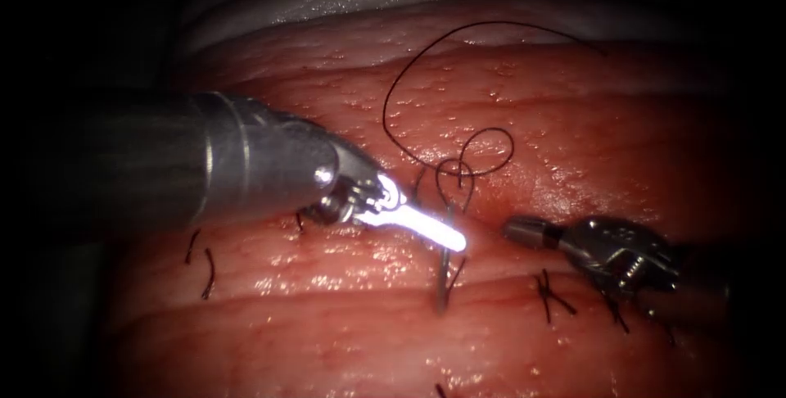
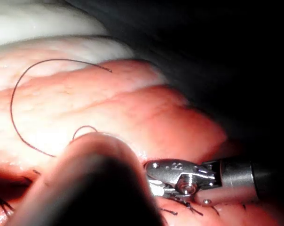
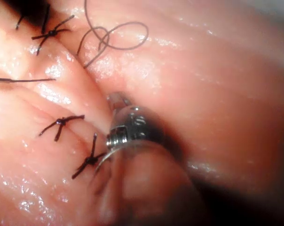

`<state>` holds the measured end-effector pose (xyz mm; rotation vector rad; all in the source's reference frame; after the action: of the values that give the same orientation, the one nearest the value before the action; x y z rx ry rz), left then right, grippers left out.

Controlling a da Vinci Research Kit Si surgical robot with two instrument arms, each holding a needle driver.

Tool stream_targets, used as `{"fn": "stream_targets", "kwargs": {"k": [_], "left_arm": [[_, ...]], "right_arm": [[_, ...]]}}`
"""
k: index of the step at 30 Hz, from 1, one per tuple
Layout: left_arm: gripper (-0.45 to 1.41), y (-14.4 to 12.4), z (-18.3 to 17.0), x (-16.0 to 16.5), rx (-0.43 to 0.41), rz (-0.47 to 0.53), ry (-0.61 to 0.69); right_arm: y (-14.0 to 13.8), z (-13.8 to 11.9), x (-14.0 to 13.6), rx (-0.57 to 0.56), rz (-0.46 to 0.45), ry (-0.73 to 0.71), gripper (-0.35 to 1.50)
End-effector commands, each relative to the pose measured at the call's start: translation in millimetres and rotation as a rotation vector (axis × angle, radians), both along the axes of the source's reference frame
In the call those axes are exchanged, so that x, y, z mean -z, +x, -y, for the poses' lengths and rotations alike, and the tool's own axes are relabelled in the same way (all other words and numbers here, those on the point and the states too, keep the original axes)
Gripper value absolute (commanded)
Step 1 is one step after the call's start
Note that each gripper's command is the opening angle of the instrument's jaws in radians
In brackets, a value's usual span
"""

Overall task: Wound Closure
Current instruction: Use the left driver to pull the suture needle through the tissue.

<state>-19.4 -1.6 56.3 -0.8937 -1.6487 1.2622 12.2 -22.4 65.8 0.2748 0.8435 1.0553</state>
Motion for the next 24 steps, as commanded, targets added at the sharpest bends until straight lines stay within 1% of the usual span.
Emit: {"fn": "stream_targets", "kwargs": {"k": [1,3,4,6,8,9,10,11,13,15,17,20,23,24], "left_arm": [[-0.45,-0.5,-0.1,0.1,-0.007,0.029,-0.001],[-0.45,-0.3,0.0,1.4,-0.009,0.097,0.02],[-0.45,-0.3,0.1,1.9,0.0,0.149,-0.027],[-0.45,0.0,0.2,3.2,0.016,0.242,-0.172],[-0.45,0.2,0.3,4.2,0.029,0.272,-0.335],[-0.45,0.6,0.5,5.2,0.043,0.288,-0.492],[-0.45,0.9,0.6,5.7,0.051,0.295,-0.554],[-0.45,1.1,0.7,6.3,0.061,0.299,-0.61],[-0.45,1.5,0.8,7.1,0.072,0.299,-0.671],[-0.45,2.0,0.6,8.0,0.09,0.282,-0.774],[-0.45,2.4,0.1,8.9,0.117,0.261,-0.916],[-0.45,3.0,-0.9,10.1,0.18,0.215,-1.087],[-0.45,3.4,-2.0,11.1,0.23,0.174,-1.174],[-0.45,3.6,-2.3,11.3,0.24,0.175,-1.201]], "right_arm": [[0.7,0.3,-0.5,0.0,-0.002,-0.001,-0.35],[0.7,0.4,-0.6,0.0,-0.002,-0.002,-0.35],[0.8,0.4,-0.6,0.0,-0.002,-0.003,-0.35],[0.7,0.4,-0.6,0.002,0.0,-0.001,-0.33],[0.7,0.4,-0.5,-0.001,-0.004,-0.003,-0.3],[0.7,0.4,-0.4,-0.004,-0.008,-0.006,-0.25],[0.7,0.5,-0.4,-0.006,-0.01,-0.007,-0.23],[0.7,0.5,-0.4,-0.008,-0.011,-0.009,-0.21],[0.7,0.5,-0.3,-0.013,-0.013,-0.012,-0.18],[0.7,0.5,-0.3,-0.017,-0.02,-0.016,-0.18],[0.7,0.5,-0.3,-0.019,-0.022,-0.017,-0.18],[0.7,0.5,-0.2,-0.021,-0.024,-0.019,-0.18],[0.8,0.6,-0.2,-0.02,-0.03,-0.019,-0.18],[0.8,0.6,-0.2,-0.02,-0.03,-0.018,-0.2]]}}
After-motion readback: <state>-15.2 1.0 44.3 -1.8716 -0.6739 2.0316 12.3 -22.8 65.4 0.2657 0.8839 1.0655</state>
